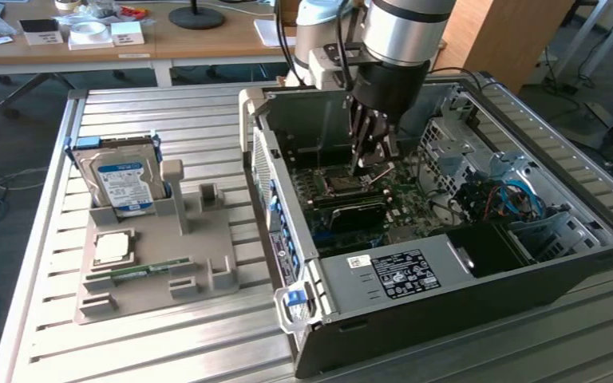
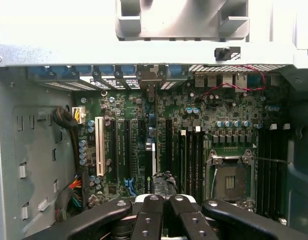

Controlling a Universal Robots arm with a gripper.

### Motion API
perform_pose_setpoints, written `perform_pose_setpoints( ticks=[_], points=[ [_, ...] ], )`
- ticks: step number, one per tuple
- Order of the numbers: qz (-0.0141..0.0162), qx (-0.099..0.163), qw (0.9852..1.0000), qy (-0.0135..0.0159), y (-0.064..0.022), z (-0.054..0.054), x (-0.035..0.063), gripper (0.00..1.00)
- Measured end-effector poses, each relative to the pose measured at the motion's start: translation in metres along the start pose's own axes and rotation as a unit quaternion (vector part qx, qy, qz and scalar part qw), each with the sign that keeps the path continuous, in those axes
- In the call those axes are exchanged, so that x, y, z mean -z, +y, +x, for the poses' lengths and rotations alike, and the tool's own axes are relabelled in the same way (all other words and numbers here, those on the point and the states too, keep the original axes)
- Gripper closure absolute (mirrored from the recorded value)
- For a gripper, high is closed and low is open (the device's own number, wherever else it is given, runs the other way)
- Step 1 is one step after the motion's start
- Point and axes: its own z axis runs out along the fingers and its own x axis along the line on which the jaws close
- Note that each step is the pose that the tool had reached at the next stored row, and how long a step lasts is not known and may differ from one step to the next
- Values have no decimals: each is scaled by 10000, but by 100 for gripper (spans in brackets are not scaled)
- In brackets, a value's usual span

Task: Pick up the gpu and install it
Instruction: 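Press down on the gpu until it lock into place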

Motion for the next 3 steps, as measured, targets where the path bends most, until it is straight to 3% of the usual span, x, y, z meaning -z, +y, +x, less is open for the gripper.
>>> perform_pose_setpoints(
  ticks=[3],
  points=[
    [0,0,10000,0,0,0,0,89]
  ],
)
